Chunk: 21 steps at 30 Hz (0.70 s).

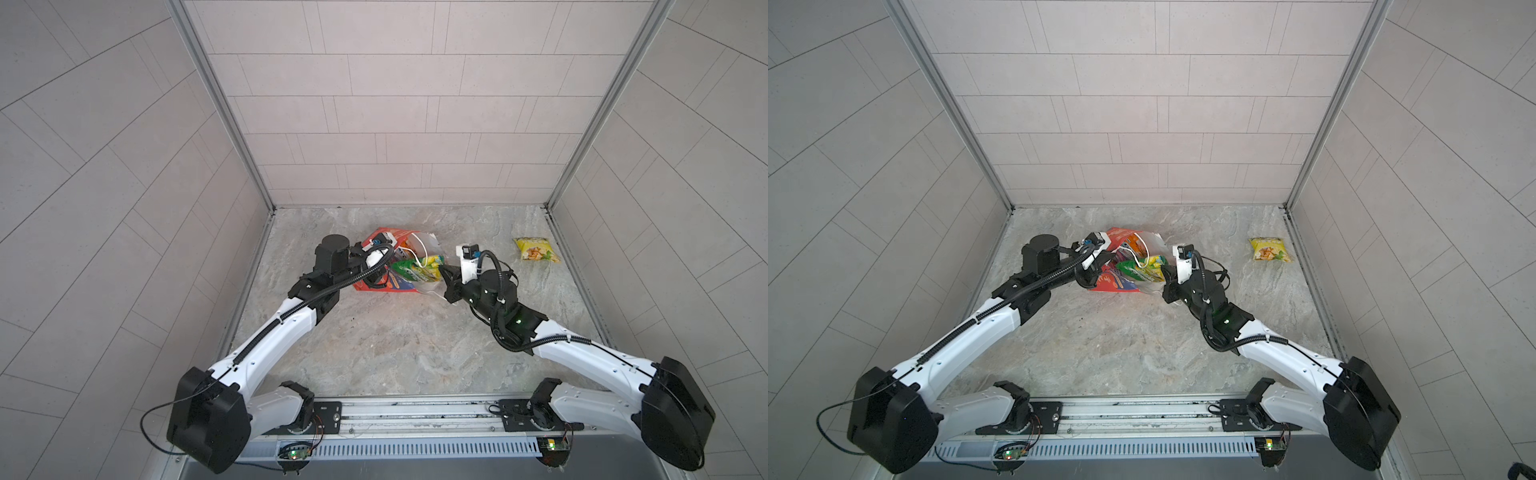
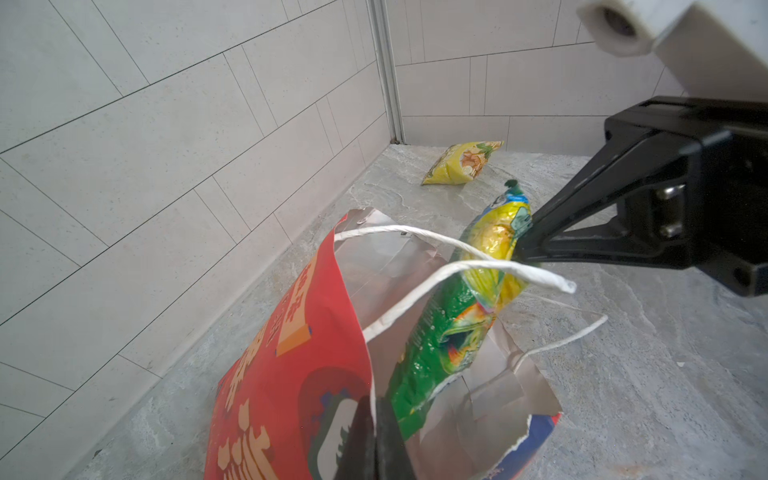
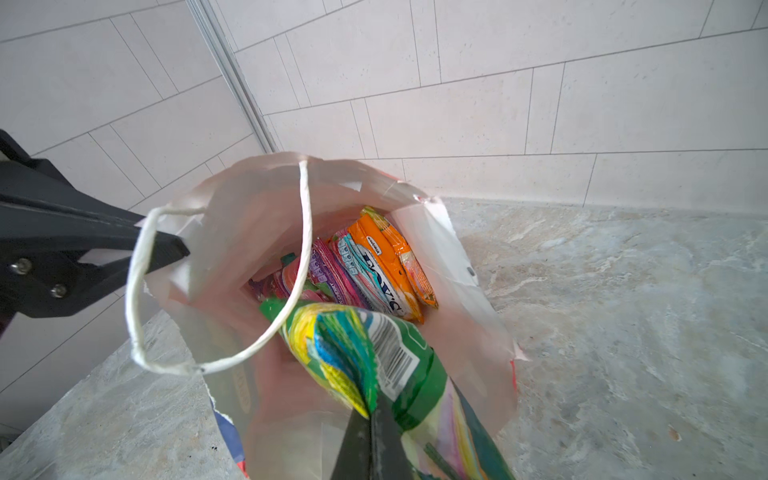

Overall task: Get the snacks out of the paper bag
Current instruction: 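Pull the green packet out of the bag with the right gripper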

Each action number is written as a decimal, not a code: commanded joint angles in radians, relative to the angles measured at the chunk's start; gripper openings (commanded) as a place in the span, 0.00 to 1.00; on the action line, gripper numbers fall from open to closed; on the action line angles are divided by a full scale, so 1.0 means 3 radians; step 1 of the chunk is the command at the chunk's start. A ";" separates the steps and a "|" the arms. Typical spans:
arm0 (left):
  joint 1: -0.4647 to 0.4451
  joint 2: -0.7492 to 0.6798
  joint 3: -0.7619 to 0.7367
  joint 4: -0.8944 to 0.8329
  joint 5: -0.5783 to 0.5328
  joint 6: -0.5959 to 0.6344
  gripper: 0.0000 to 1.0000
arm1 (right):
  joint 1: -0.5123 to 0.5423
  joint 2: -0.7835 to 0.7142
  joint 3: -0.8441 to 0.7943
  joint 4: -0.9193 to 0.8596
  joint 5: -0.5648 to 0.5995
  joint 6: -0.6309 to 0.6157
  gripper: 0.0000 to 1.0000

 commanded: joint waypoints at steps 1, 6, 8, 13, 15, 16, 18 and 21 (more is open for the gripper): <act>0.0018 -0.0064 -0.0040 0.0295 0.0019 -0.0062 0.00 | -0.0067 -0.0218 0.0108 -0.0098 -0.0014 -0.0036 0.00; 0.0016 -0.0088 -0.0046 0.0266 -0.0019 -0.0054 0.00 | -0.0317 -0.0489 0.0243 -0.0415 -0.0189 0.0093 0.00; 0.0022 -0.0099 -0.0057 0.0285 -0.0020 -0.0048 0.00 | -0.0395 -0.0622 0.0299 -0.0551 -0.0240 0.0113 0.00; 0.0024 -0.0093 -0.0072 0.0297 0.0055 -0.0019 0.00 | -0.0508 -0.0909 0.0489 -0.0980 -0.0127 0.0052 0.00; 0.0024 -0.0097 -0.0084 0.0296 0.0116 0.0020 0.00 | -0.0573 -0.0991 0.0535 -0.1104 -0.0091 0.0090 0.00; 0.0024 -0.0104 -0.0092 0.0296 0.0139 0.0033 0.00 | -0.0622 -0.1032 0.0553 -0.1159 -0.0068 0.0126 0.00; 0.0024 -0.0133 -0.0107 0.0295 0.0163 0.0048 0.00 | -0.0741 -0.1096 0.0565 -0.1201 -0.0108 0.0222 0.00; 0.0024 -0.0172 -0.0132 0.0287 0.0207 0.0084 0.00 | -0.0939 -0.1145 0.0592 -0.1241 -0.0224 0.0360 0.00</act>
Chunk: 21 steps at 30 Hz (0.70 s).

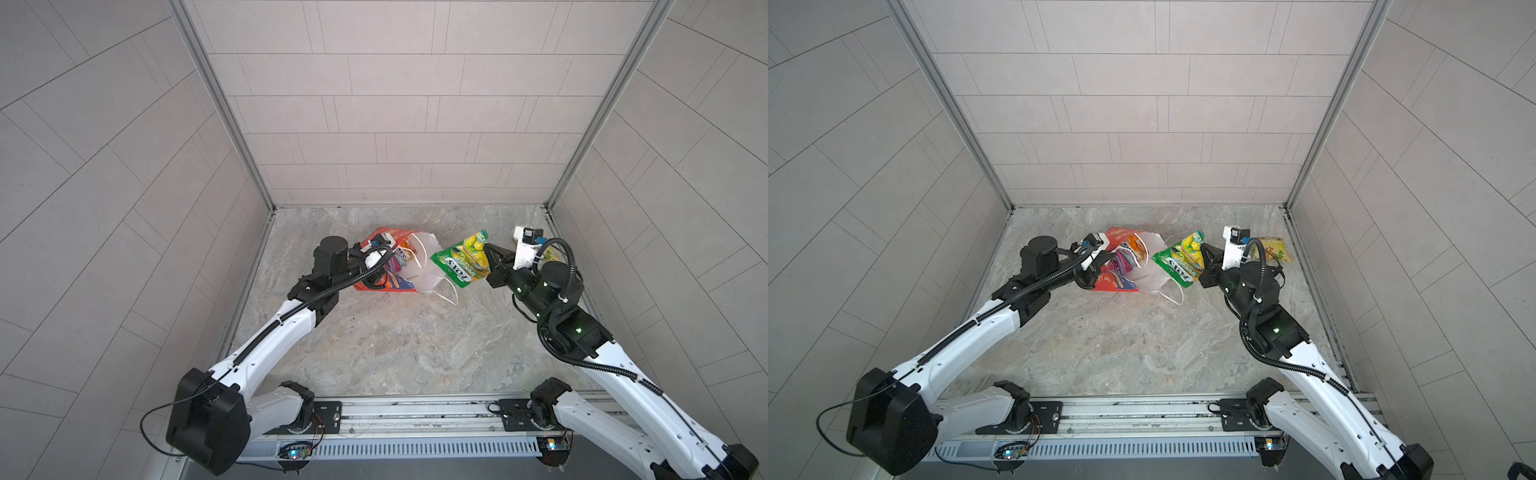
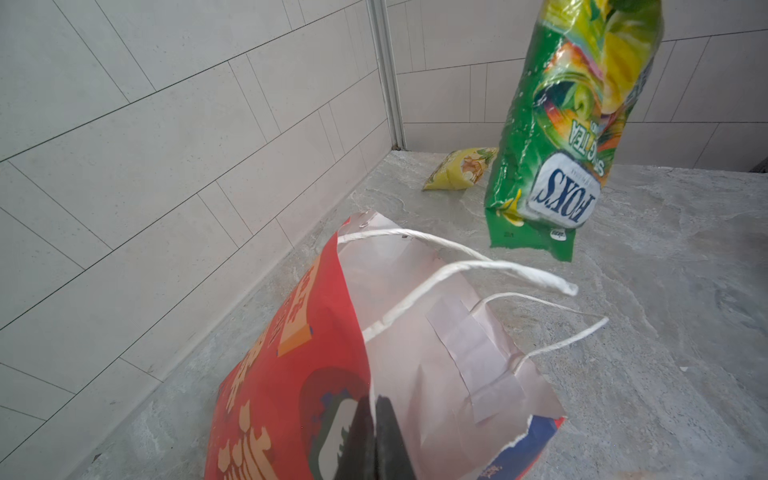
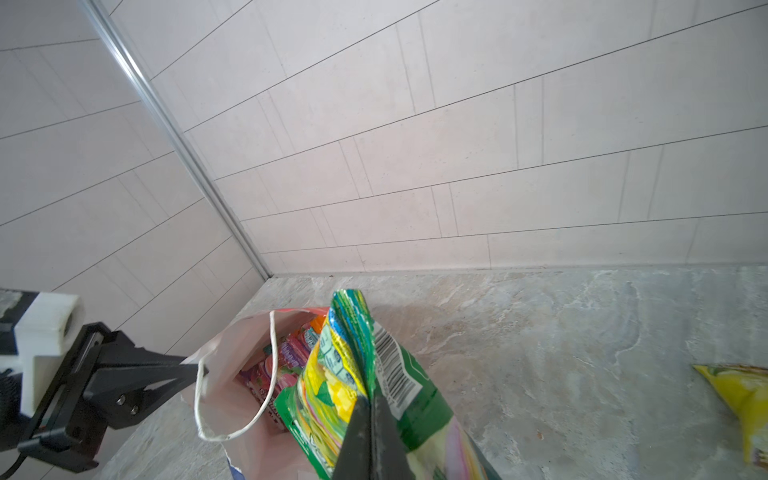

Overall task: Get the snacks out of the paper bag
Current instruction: 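Pull the green packet out of the bag with the right gripper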

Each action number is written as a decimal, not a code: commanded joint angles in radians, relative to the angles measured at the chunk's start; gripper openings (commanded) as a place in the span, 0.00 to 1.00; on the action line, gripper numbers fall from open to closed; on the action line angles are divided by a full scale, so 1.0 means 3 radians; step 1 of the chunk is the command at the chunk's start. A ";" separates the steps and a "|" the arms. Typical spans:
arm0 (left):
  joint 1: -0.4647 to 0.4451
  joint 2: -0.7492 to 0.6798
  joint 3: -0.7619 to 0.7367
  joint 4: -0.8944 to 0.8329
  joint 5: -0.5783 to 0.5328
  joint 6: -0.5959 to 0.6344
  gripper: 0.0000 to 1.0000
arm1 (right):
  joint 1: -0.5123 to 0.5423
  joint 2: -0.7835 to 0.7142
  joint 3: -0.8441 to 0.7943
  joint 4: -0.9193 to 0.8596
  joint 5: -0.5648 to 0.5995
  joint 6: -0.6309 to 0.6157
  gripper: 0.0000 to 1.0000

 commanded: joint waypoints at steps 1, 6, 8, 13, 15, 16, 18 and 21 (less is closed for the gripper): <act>0.0020 -0.0129 -0.0030 0.0162 0.0165 0.0091 0.00 | -0.0185 -0.0059 0.0115 -0.0082 -0.0067 0.0203 0.00; 0.0017 -0.0144 -0.0056 0.0156 0.0333 0.0118 0.00 | -0.0485 0.0068 0.0190 -0.0114 -0.0078 0.0393 0.00; 0.0017 -0.0148 -0.0067 0.0150 0.0404 0.0123 0.00 | -0.0591 0.0188 0.0210 -0.0062 -0.0103 0.0456 0.00; 0.0017 -0.0217 -0.0151 0.0199 0.0508 0.0157 0.00 | -0.0799 0.0593 0.0269 0.0115 -0.0168 0.0634 0.00; 0.0018 -0.0237 -0.0190 0.0177 0.0516 0.0184 0.00 | -0.0841 0.0750 0.0292 0.0200 -0.0172 0.0686 0.00; 0.0017 -0.0246 -0.0195 0.0150 0.0510 0.0220 0.00 | -0.0854 0.0832 0.0318 0.0230 -0.0191 0.0701 0.00; 0.0017 -0.0272 -0.0173 0.0057 0.0478 0.0269 0.00 | -0.0878 0.0983 0.0365 0.0279 -0.0231 0.0717 0.00; 0.0017 -0.0330 -0.0231 0.0042 0.0479 0.0312 0.00 | -0.0910 0.1184 0.0409 0.0323 -0.0256 0.0744 0.00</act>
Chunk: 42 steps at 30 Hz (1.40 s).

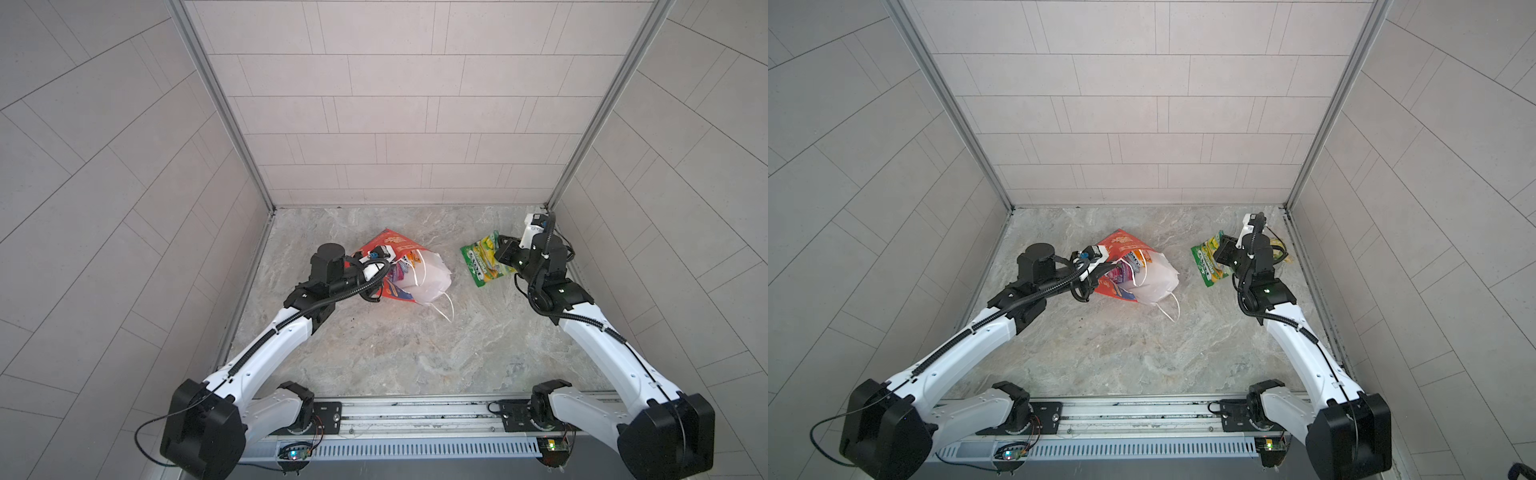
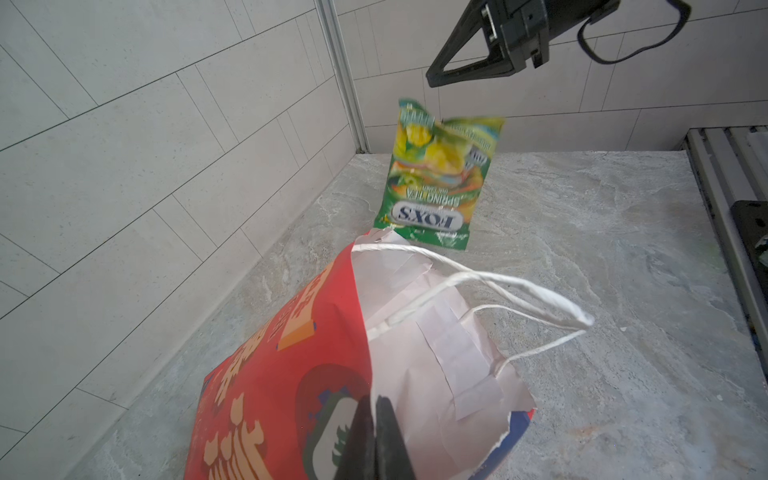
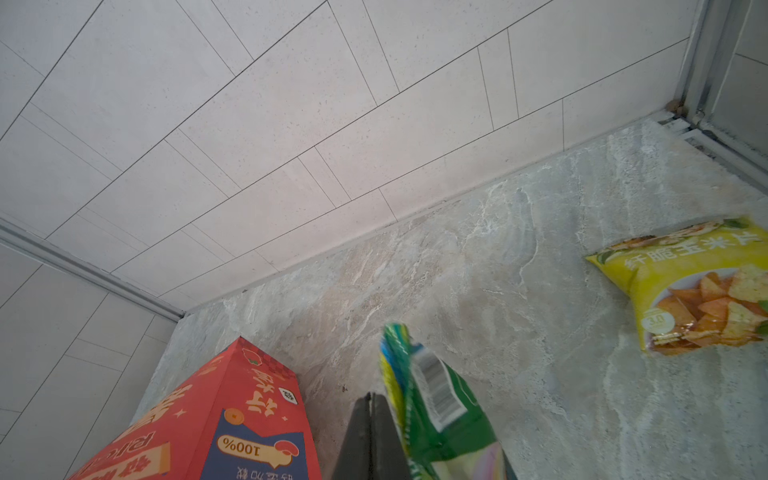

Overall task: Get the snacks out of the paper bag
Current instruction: 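Pull the green packet out of the bag with the right gripper, then lower the green packet onto the table beside the yellow packet and release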

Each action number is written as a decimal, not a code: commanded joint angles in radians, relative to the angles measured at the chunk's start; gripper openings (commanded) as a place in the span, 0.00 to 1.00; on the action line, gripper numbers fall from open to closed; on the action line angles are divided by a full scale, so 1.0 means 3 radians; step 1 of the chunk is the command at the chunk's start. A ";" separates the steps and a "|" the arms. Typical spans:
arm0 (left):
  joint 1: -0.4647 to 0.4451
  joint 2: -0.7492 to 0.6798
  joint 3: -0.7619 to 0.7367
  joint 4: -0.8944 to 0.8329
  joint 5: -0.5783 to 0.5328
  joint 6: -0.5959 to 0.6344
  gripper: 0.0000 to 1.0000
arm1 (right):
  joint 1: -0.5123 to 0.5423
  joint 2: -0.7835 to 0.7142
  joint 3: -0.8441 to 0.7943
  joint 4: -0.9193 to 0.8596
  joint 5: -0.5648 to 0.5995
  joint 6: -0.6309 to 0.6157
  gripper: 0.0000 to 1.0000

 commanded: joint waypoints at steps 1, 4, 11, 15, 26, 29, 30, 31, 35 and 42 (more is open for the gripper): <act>0.0002 -0.0142 -0.0061 0.0188 0.0130 0.0107 0.00 | -0.0062 0.0129 0.0124 0.0280 -0.0084 0.0129 0.00; 0.0002 -0.0090 -0.0036 0.0209 0.0125 0.0090 0.00 | -0.0164 0.0322 0.0078 0.0441 -0.0228 0.0308 0.00; 0.0002 -0.0058 0.0013 0.0231 0.0144 0.0050 0.00 | -0.0176 0.0660 0.0259 0.0084 -0.0090 0.0138 0.18; 0.0002 -0.0118 -0.0077 0.0351 0.0094 0.0055 0.00 | -0.0065 0.0965 0.0536 -0.0740 0.0190 -0.0218 0.44; 0.0005 -0.0031 -0.0022 0.0358 0.0153 -0.0006 0.00 | 0.0198 0.1650 0.0503 -0.1343 0.0133 -0.0164 0.51; 0.0007 -0.0021 -0.0030 0.0386 0.0161 -0.0029 0.00 | 0.0193 0.1880 0.0554 -0.1406 0.0085 -0.0068 0.50; 0.0007 -0.0027 -0.0030 0.0382 0.0159 -0.0032 0.00 | 0.0190 0.1927 0.0567 -0.1405 0.0089 -0.0052 0.50; 0.0007 -0.0026 -0.0030 0.0385 0.0151 -0.0032 0.00 | 0.0188 0.1957 0.0567 -0.1395 0.0108 -0.0030 0.50; 0.0007 -0.0028 -0.0030 0.0370 0.0128 -0.0022 0.00 | 0.0158 0.2050 0.0545 -0.1312 0.0144 0.0055 0.49; 0.0007 0.0001 -0.0030 0.0417 0.0120 -0.0047 0.00 | 0.0051 0.2186 0.0580 -0.1219 0.0507 0.0082 0.49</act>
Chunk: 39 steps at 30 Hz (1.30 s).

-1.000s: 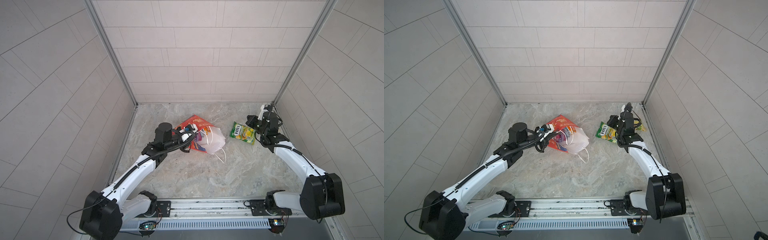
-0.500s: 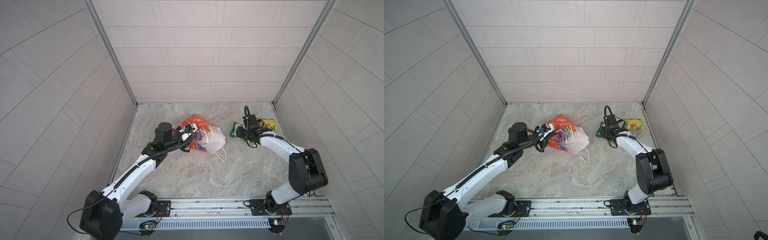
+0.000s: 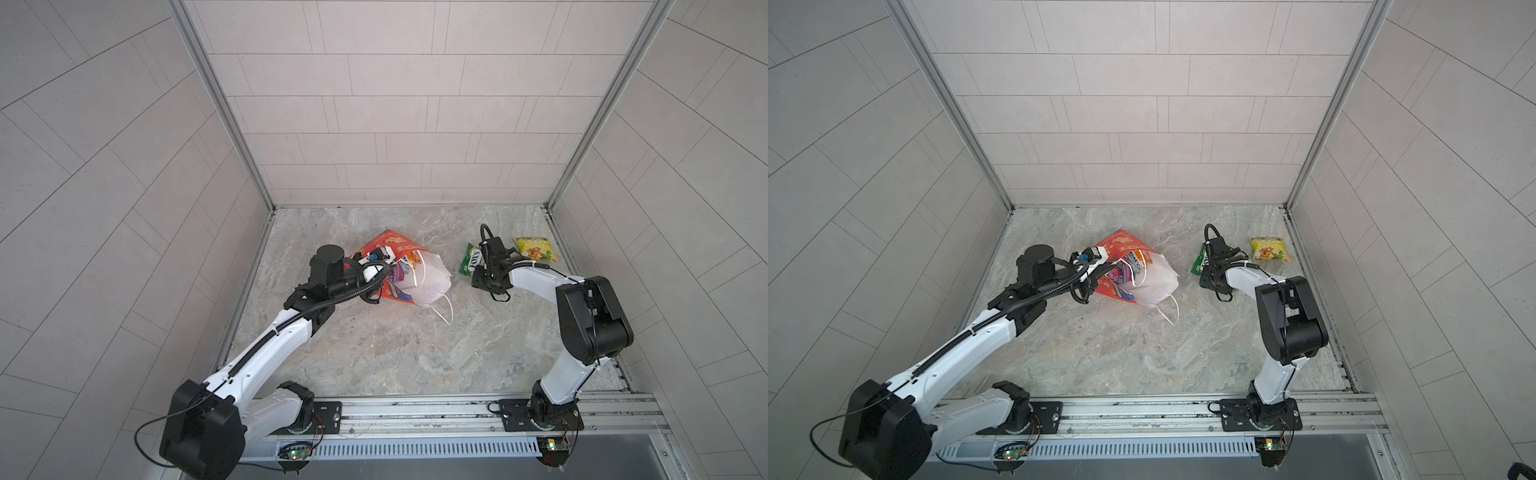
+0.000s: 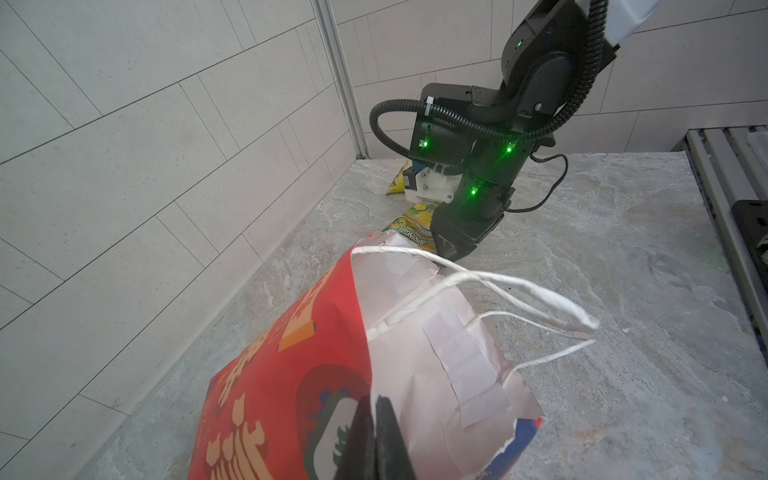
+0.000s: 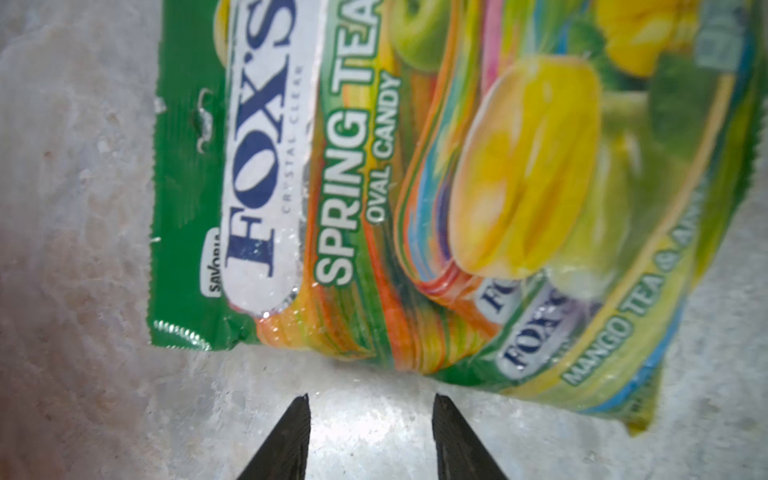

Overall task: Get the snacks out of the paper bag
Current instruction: 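Lower the green packet onto the table beside the yellow packet and release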

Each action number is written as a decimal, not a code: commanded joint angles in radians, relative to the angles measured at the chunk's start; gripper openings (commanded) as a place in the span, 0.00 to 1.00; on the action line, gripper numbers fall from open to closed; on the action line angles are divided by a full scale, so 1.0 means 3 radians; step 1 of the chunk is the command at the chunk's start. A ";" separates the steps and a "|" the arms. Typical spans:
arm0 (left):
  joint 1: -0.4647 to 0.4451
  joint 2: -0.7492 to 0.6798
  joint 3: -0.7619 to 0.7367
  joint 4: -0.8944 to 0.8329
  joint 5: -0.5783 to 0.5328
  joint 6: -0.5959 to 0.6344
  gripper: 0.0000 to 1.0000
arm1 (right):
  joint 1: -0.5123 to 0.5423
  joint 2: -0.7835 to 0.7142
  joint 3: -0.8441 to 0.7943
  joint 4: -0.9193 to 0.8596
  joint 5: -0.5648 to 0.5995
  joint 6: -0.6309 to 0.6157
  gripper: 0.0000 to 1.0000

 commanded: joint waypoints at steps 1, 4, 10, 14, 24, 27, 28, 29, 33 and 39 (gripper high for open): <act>0.0009 0.0003 0.0033 0.0282 0.0105 -0.0032 0.00 | -0.0067 0.0179 0.0097 0.0025 0.0232 0.0088 0.49; 0.0007 0.0017 0.0041 0.0272 0.0106 -0.0027 0.00 | -0.0099 0.0345 0.0275 -0.0051 0.0281 0.0017 0.48; 0.0009 -0.0017 0.0026 0.0265 0.0070 -0.0008 0.00 | -0.0167 0.0410 0.0414 -0.0086 0.0452 0.0007 0.48; 0.0007 0.0001 0.0036 0.0254 0.0061 0.0001 0.00 | -0.0178 0.0456 0.0484 -0.0040 0.0510 0.0018 0.48; 0.0007 -0.0034 0.0029 0.0267 0.0047 -0.0004 0.00 | -0.0263 0.0562 0.0684 -0.0185 0.0760 -0.0069 0.47; 0.0007 -0.0054 0.0031 0.0236 0.0006 0.0012 0.00 | -0.0272 0.0506 0.0681 -0.0208 0.0889 -0.0070 0.48; 0.0007 -0.0062 0.0027 0.0236 0.0003 0.0014 0.00 | -0.0285 0.0496 0.0687 -0.0218 0.0858 -0.0069 0.48; 0.0007 -0.0074 0.0021 0.0238 0.0002 0.0014 0.00 | -0.0291 0.0473 0.0692 -0.0229 0.0826 -0.0069 0.48; 0.0010 -0.0065 0.0016 0.0270 0.0026 -0.0019 0.00 | -0.0275 0.0259 0.0661 -0.0255 0.0576 -0.0078 0.47; 0.0007 -0.0058 0.0020 0.0298 0.0060 -0.0052 0.00 | -0.0130 -0.0262 0.0448 0.0064 0.0332 -0.0190 0.46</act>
